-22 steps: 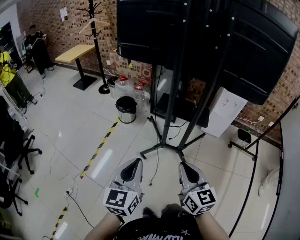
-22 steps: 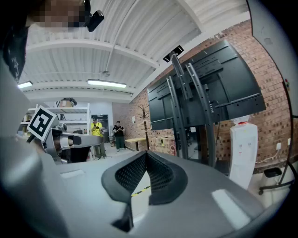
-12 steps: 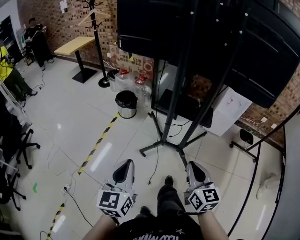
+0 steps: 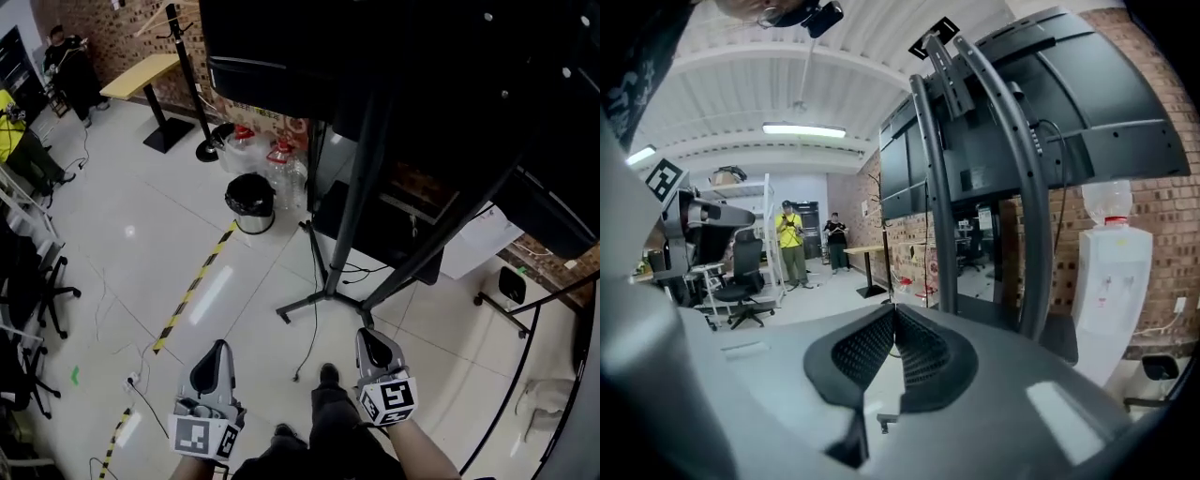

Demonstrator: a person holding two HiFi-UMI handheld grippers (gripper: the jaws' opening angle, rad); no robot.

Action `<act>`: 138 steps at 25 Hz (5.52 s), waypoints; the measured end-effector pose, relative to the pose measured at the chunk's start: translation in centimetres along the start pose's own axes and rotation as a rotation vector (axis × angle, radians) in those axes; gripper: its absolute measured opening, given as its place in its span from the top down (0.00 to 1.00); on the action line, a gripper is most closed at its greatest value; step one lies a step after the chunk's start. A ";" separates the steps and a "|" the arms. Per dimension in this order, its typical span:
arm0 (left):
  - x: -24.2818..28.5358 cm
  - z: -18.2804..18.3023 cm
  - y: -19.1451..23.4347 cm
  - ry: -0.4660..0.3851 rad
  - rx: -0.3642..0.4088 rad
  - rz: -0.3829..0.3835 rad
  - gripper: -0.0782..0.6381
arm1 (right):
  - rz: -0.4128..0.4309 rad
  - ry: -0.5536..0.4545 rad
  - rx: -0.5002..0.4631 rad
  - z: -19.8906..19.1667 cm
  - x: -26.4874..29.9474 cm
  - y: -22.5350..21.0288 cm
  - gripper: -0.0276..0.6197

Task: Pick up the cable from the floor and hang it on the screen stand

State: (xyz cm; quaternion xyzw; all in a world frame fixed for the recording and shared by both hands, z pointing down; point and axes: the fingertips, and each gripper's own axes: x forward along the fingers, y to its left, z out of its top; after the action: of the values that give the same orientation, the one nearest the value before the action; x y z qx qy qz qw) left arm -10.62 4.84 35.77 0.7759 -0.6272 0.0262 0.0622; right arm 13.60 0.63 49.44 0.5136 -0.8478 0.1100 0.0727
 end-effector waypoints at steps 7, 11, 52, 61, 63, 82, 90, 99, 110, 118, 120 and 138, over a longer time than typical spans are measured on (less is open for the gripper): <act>6.2 -2.3 3.1 0.032 0.005 0.120 0.88 | 0.113 0.304 0.036 -10.2 8.0 -3.6 0.91; 7.6 -7.1 5.0 0.079 0.000 0.151 0.88 | 0.144 0.395 -0.011 -17.0 10.9 -3.2 0.83; 18.8 -54.4 16.2 0.371 -0.081 0.041 0.88 | 0.018 0.918 0.134 -70.2 29.9 -6.8 0.91; 20.7 -50.6 13.6 0.328 -0.091 0.038 0.88 | 0.106 0.896 0.097 -65.5 29.2 -5.7 0.91; 20.2 -49.4 12.7 0.342 -0.074 0.022 0.88 | 0.110 0.906 0.063 -64.0 28.4 -5.7 0.91; 18.3 -27.7 7.9 0.215 -0.126 0.024 0.88 | 0.250 0.758 -0.389 -37.3 21.4 -0.9 0.92; 18.2 -18.5 6.6 0.131 -0.116 0.012 0.88 | 0.176 0.595 -0.513 -23.4 19.3 -1.3 0.92; 17.1 -9.4 5.6 0.057 -0.102 -0.019 0.88 | 0.139 0.405 -0.612 -8.0 17.3 0.4 0.92; 16.1 0.3 3.3 -0.022 -0.058 -0.125 0.88 | 0.178 0.166 -0.712 12.2 13.6 2.0 0.92; 18.0 4.2 0.4 0.061 -0.021 -0.272 0.88 | 0.185 0.081 -0.839 24.2 11.2 2.0 0.92; 18.3 6.7 -0.8 0.035 -0.017 -0.327 0.88 | 0.161 0.055 -0.852 26.8 11.1 2.1 0.92; 23.2 26.1 -7.3 -0.216 0.008 -0.600 0.88 | -0.049 -0.187 -0.708 43.9 10.9 0.0 0.91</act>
State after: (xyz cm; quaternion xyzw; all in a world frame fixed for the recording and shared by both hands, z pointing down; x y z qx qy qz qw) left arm 0.46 -19.53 12.24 0.9248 -0.3732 -0.0732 -0.0029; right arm 8.11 -20.18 9.67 0.4845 -0.8239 -0.2396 0.1707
